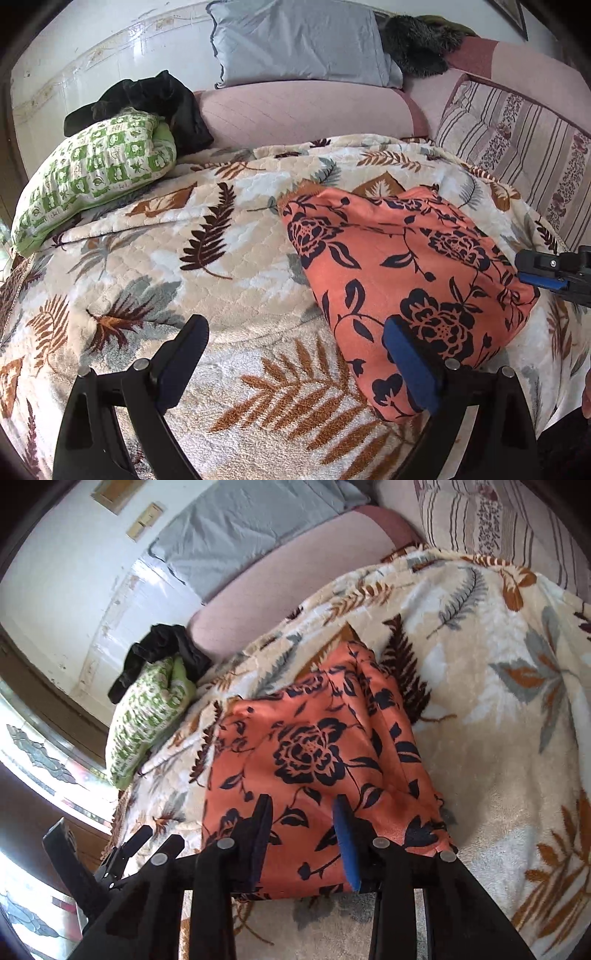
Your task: Fold small clothes
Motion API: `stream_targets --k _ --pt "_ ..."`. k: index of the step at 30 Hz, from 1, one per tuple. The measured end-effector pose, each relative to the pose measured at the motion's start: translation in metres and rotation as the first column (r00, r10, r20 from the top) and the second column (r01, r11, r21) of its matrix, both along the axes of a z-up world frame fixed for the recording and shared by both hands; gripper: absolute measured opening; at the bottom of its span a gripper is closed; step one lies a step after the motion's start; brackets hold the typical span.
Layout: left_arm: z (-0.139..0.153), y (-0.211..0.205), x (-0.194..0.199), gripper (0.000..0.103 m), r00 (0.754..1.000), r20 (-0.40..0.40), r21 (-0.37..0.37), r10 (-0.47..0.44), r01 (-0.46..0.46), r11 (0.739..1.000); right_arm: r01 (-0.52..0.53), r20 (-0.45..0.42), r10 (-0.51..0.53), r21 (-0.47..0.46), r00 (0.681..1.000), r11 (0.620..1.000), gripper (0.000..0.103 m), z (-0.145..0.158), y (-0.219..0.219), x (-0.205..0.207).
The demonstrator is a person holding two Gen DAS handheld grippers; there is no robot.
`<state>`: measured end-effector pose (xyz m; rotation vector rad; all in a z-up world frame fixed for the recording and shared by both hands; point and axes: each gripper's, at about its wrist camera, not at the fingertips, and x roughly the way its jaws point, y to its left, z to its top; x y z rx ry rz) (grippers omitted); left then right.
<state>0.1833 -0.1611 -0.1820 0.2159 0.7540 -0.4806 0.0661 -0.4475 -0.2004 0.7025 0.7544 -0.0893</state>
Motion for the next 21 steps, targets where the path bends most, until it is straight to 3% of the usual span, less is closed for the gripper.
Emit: stream_targets --k 1,2,3,5,10,21 --pt "0.005 0.003 -0.001 0.096 1.000 0.013 -0.009 0.011 -0.010 1.000 0.011 0.039 -0.010 -0.014 0.999 1.000 0.054 0.007 0.000 -0.007" --pt "0.010 0.005 -0.002 0.096 0.999 0.027 -0.018 0.019 -0.019 1.000 0.028 0.077 -0.025 -0.032 0.997 0.999 0.074 0.014 0.002 -0.010" --pt "0.014 0.007 -0.003 0.096 0.999 0.038 -0.026 0.025 -0.024 0.999 0.051 0.117 -0.044 -0.053 0.992 0.997 0.078 0.020 0.002 -0.015" --pt "0.021 0.009 -0.004 0.096 0.998 0.053 -0.033 0.034 -0.032 0.999 0.075 0.154 -0.061 -0.084 0.986 0.994 0.078 0.026 0.002 -0.021" --pt "0.025 0.008 -0.005 0.096 0.997 0.067 -0.031 0.034 -0.032 0.999 0.077 0.109 -0.071 -0.053 0.992 0.996 0.078 0.018 -0.009 -0.011" --pt "0.020 0.008 0.003 0.096 0.998 0.038 -0.033 0.046 -0.044 0.998 0.108 0.109 -0.106 -0.009 0.988 0.994 0.078 0.007 -0.020 0.008"
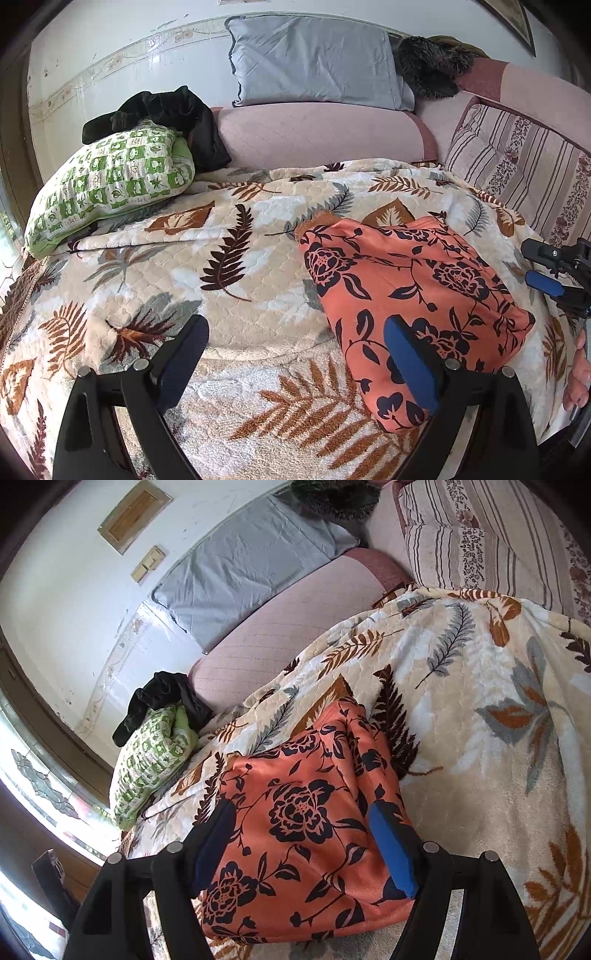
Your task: Fold small clothes
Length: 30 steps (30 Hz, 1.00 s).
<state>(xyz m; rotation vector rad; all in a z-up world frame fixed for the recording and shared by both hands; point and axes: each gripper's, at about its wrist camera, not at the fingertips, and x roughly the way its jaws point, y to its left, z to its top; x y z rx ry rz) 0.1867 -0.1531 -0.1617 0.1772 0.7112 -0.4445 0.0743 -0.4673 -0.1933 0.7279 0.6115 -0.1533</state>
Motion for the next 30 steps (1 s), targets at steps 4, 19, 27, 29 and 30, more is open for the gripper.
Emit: stream_targets --k 4,19,27,29,30 --pt "-0.001 -0.001 0.002 0.096 1.000 -0.008 0.003 -0.003 0.003 1.000 -0.009 0.002 0.009 0.005 1.000 1.000 0.078 0.001 0.001 0.005" --pt "-0.011 -0.013 0.005 0.096 0.999 -0.030 0.028 -0.021 0.022 0.999 -0.050 0.016 0.050 -0.012 0.999 0.999 0.078 0.005 0.004 0.008" --pt "-0.014 -0.016 0.007 0.096 0.999 -0.037 0.037 -0.025 0.026 0.999 -0.054 0.010 0.054 -0.013 0.998 0.998 0.078 0.004 0.001 0.008" --pt "-0.015 -0.017 0.007 0.096 0.999 -0.038 0.041 -0.028 0.029 0.999 -0.057 0.007 0.057 -0.015 0.998 0.998 0.078 0.004 0.001 0.009" --pt "-0.016 -0.018 0.008 0.096 0.999 -0.039 0.043 -0.029 0.031 0.999 -0.058 0.005 0.058 -0.014 0.998 0.998 0.078 0.003 0.001 0.009"
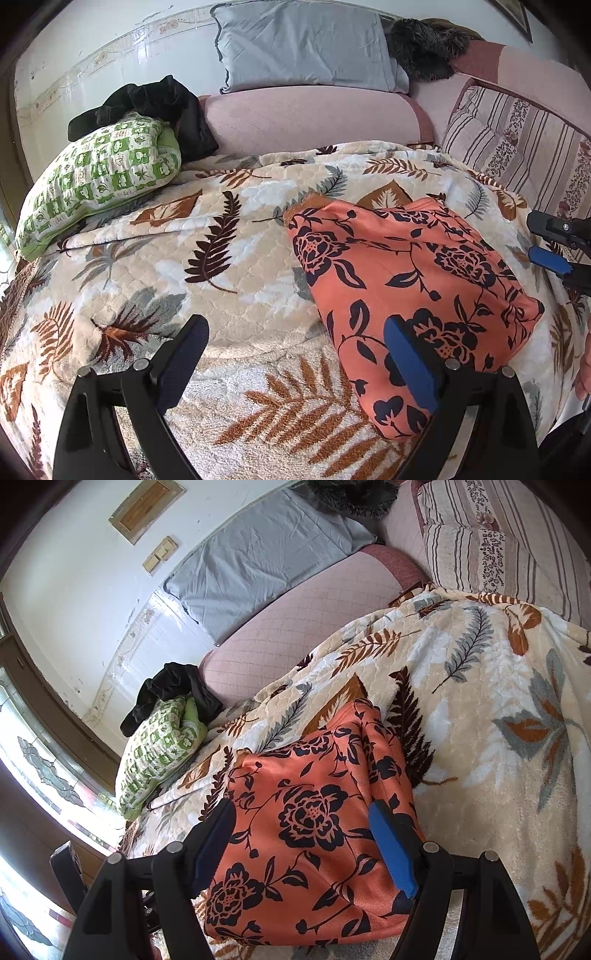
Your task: Fold small clothes
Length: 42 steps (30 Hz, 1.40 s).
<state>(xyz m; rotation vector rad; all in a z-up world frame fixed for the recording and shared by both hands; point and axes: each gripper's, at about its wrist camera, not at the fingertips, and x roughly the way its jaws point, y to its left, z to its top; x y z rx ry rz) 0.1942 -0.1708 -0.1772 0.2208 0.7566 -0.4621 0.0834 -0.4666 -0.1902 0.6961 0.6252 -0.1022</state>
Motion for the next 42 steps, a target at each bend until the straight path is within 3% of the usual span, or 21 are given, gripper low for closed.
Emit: stream_targets --k 19,23,26,31,34,37,42 --pt "-0.005 -0.007 0.008 0.096 1.000 -0.030 -0.006 0.002 -0.002 1.000 0.003 -0.088 -0.005 -0.026 0.996 1.000 0.078 -0.015 -0.024 0.016" --pt "-0.006 -0.010 0.017 0.096 0.994 -0.111 -0.051 -0.006 0.000 0.999 -0.007 -0.115 0.005 -0.019 0.993 1.000 0.078 -0.021 -0.031 0.022" --pt "-0.011 -0.015 0.031 0.096 0.974 -0.225 -0.120 -0.031 0.004 0.993 -0.012 -0.142 0.018 0.039 0.990 0.999 0.078 -0.031 -0.047 0.030" --pt "-0.029 -0.034 0.052 0.096 0.907 -0.396 -0.208 -0.145 0.065 0.976 0.014 -0.189 0.011 0.130 0.982 0.991 0.078 -0.052 -0.074 0.041" --pt "-0.044 -0.036 0.058 0.095 0.882 -0.451 -0.237 -0.139 0.032 0.971 -0.002 -0.207 0.052 0.232 0.977 0.973 0.078 -0.071 -0.087 0.056" --pt "-0.057 -0.039 0.066 0.094 0.834 -0.513 -0.315 -0.204 0.038 0.948 -0.022 -0.248 0.104 0.315 0.963 0.949 0.078 -0.090 -0.086 0.070" --pt "-0.063 -0.043 0.076 0.084 0.816 -0.532 -0.335 -0.224 0.040 0.941 -0.088 -0.249 0.175 0.324 0.953 0.942 0.078 -0.095 -0.070 0.085"
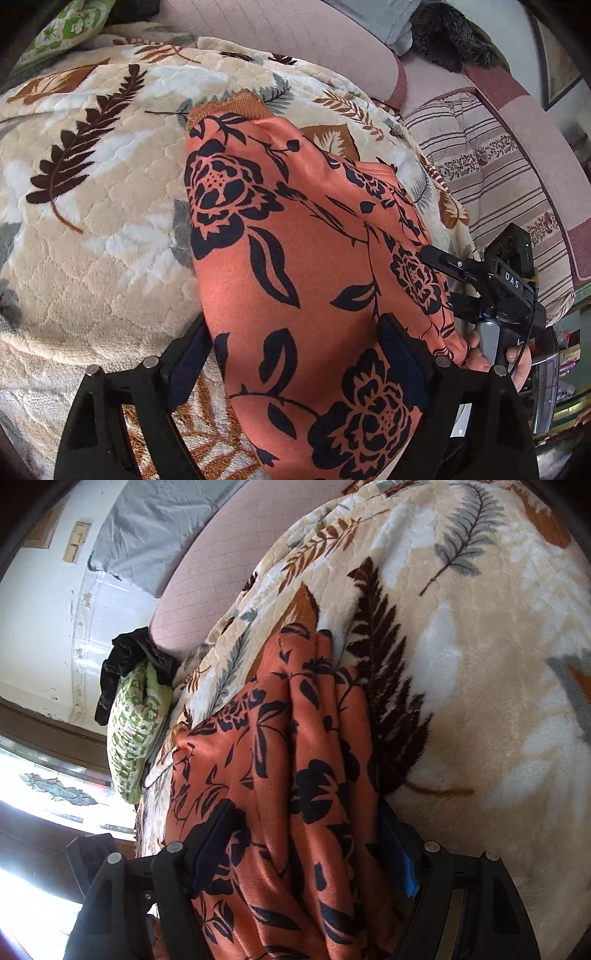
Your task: Fold small clothes
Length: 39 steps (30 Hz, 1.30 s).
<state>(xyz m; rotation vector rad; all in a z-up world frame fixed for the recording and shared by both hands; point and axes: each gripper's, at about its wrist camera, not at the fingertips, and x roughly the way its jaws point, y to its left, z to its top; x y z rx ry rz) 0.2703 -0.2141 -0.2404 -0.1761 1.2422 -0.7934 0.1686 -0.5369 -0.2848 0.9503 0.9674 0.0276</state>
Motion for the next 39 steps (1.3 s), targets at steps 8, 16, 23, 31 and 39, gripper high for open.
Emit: stream_targets --k 8,16,23,31,39 --pt "-0.006 0.000 0.009 0.059 1.000 -0.021 -0.032 0.018 -0.019 0.999 -0.032 0.011 0.033 -0.033 0.999 0.999 0.071 0.003 0.020 0.005" --pt "0.005 0.005 0.009 0.039 0.999 0.013 -0.066 0.030 -0.029 0.997 -0.060 0.053 0.072 -0.200 0.996 0.978 0.043 0.033 0.046 0.003" --pt "0.033 0.025 0.004 0.038 0.996 0.067 -0.079 0.057 -0.051 0.996 -0.057 0.152 0.099 -0.260 0.984 0.964 0.041 0.071 0.073 0.000" --pt "0.082 0.082 -0.003 0.038 0.978 0.159 -0.100 0.137 -0.122 0.987 -0.059 0.276 0.113 -0.198 0.954 0.978 0.041 0.108 0.121 0.002" --pt "0.087 0.134 -0.012 0.038 0.959 0.196 -0.068 0.203 -0.193 0.979 -0.099 0.302 0.146 -0.167 0.942 0.981 0.041 0.112 0.176 0.016"
